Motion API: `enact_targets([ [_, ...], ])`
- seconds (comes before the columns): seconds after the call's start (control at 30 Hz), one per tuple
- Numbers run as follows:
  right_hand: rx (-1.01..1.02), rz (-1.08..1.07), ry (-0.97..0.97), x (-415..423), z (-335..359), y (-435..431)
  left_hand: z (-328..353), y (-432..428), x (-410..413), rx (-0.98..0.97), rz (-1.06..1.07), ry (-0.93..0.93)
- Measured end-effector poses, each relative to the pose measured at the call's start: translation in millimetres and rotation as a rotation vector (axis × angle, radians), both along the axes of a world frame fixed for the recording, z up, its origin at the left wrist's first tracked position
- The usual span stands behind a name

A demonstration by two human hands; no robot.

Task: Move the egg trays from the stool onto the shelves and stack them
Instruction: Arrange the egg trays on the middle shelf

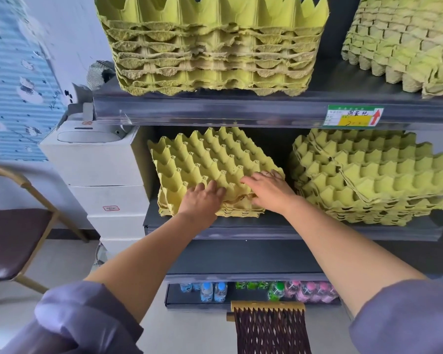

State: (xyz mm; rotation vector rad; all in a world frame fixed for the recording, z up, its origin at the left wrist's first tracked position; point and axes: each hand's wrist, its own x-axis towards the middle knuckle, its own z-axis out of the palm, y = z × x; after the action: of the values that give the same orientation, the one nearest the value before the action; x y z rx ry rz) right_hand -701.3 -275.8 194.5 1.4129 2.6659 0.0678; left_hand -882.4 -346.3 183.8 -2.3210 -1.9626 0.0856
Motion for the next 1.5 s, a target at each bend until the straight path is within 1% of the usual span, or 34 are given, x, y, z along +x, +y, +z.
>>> enact_targets([
  [0.1, 0.094, 0.006, -0.047, -0.9, -4.6, -2.2, -6.4, 2.3, 4.0, 0.048, 0.008, 0.049],
  [0.17, 0.144, 0.023, -0.046, -2.4, -7.4, -3.0, -7.8, 3.3, 3.6, 0.055, 0.013, 0.054],
  [0.33, 0.253, 0.055, 0.049, -5.0, -2.5, -3.9, 7.3, 4.0, -6.0, 0.145, -0.004, 0.063],
  [0.5, 0.393, 0.038, 0.083, -4.9, -0.2, -9.1, 20.2, 9.9, -20.7, 0.226, -0.097, 0.102],
  [0.57, 0.418, 0.034, 0.102, -8.2, 0.6, -11.3, 23.6, 15.9, -29.6, 0.248, -0.142, 0.104],
  [0.7, 0.349, 0.028, 0.122, -21.3, 4.8, -9.8, 21.8, 32.1, -49.3, 0.229, -0.154, 0.092],
  [0.83, 0.212, -0.021, 0.065, -37.0, 5.0, -5.2, 9.5, 42.7, -60.1, 0.131, -0.132, 0.077],
  [0.9, 0.144, -0.031, 0.003, -43.8, 0.5, -2.4, 1.6, 46.4, -64.5, 0.064, -0.106, 0.071],
  [0.97, 0.073, -0.043, -0.049, -46.1, -8.5, -1.8, -10.0, 45.7, -65.7, 0.027, -0.093, 0.111],
  [1.07, 0.005, -0.069, -0.049, -45.2, -22.4, -2.7, -26.8, 43.4, -66.6, -0.003, -0.071, 0.137],
  [1.27, 0.008, -0.052, 0.009, -45.1, -22.9, -1.5, -31.0, 45.2, -70.1, 0.031, -0.096, 0.107],
  [1.37, 0.050, -0.052, 0.043, -43.9, -25.0, -3.6, -32.8, 45.9, -70.3, 0.055, -0.058, 0.058],
  [1.5, 0.044, -0.054, 0.054, -44.4, -29.4, -4.9, -38.1, 42.7, -67.3, 0.026, -0.002, 0.074],
])
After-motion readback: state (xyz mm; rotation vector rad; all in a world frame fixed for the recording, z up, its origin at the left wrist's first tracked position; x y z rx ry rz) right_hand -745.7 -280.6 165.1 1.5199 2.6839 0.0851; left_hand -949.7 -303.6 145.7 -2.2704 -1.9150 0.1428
